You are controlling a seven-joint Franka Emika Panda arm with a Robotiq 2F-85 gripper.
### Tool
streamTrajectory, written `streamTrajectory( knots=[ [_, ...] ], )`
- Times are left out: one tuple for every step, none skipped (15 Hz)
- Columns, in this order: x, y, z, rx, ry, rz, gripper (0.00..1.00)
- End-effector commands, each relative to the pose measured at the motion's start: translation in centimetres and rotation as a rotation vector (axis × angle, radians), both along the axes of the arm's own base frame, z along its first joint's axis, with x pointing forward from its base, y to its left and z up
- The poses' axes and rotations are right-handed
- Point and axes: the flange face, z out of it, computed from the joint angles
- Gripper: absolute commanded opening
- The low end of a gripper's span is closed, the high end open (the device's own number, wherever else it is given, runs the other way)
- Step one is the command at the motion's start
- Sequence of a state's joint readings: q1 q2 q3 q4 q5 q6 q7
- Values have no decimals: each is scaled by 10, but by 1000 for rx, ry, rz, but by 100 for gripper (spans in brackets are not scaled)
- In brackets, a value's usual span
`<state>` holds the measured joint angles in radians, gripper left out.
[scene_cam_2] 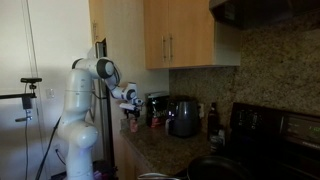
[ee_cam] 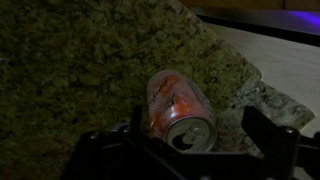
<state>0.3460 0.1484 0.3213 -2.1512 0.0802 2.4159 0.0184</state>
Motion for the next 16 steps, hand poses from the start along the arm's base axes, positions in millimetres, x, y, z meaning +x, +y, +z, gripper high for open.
streamTrajectory(
  knots=[
    [0, 0, 0, -5, 3, 3, 100],
    [0, 0, 0, -6, 3, 3, 100],
    [0, 0, 0, -6, 3, 3, 100],
    [0, 0, 0, -6, 3, 3, 100],
    [0, 0, 0, -6, 3, 3, 100],
    [-9, -25, 61, -9, -10, -5, 100],
    [-6, -29, 68, -4, -47, -7, 100],
    [-4, -34, 87, 4, -73, -13, 100],
    [-4, -40, 110, 23, -96, -15, 100],
    [-6, -49, 136, 26, -106, -26, 100],
    [-11, -60, 160, 15, -95, -31, 100],
    [-1, -41, 126, 17, -103, -37, 100],
    [-5, -49, 148, 15, -109, -42, 100],
    [-10, -56, 164, 15, -117, -47, 100],
    [-13, -58, 171, 15, -120, -48, 100],
    [-17, -59, 170, -6, -74, -50, 100]
  ],
)
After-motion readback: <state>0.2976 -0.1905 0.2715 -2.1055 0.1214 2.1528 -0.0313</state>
